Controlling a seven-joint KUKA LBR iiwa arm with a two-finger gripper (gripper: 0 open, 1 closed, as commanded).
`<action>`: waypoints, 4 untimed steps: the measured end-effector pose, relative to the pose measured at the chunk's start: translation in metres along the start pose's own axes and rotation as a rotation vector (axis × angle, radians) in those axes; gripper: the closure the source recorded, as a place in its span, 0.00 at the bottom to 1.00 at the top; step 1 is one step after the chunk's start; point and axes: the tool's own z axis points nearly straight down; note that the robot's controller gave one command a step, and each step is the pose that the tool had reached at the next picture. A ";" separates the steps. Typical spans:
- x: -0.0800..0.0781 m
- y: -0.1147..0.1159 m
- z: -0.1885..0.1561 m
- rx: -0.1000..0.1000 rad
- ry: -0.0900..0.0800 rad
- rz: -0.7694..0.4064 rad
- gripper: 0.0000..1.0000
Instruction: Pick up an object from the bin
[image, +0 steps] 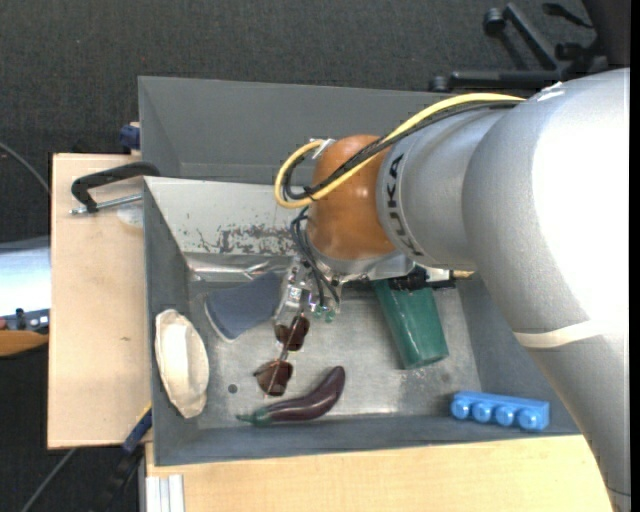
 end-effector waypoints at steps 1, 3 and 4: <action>0.001 -0.004 0.000 -0.003 0.003 0.016 1.00; 0.001 0.000 0.001 -0.003 -0.001 0.029 1.00; 0.001 0.003 0.001 -0.002 -0.003 0.032 1.00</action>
Offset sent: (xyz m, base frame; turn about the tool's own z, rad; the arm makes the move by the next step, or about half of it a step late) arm 0.0007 -0.0018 -0.0041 0.0566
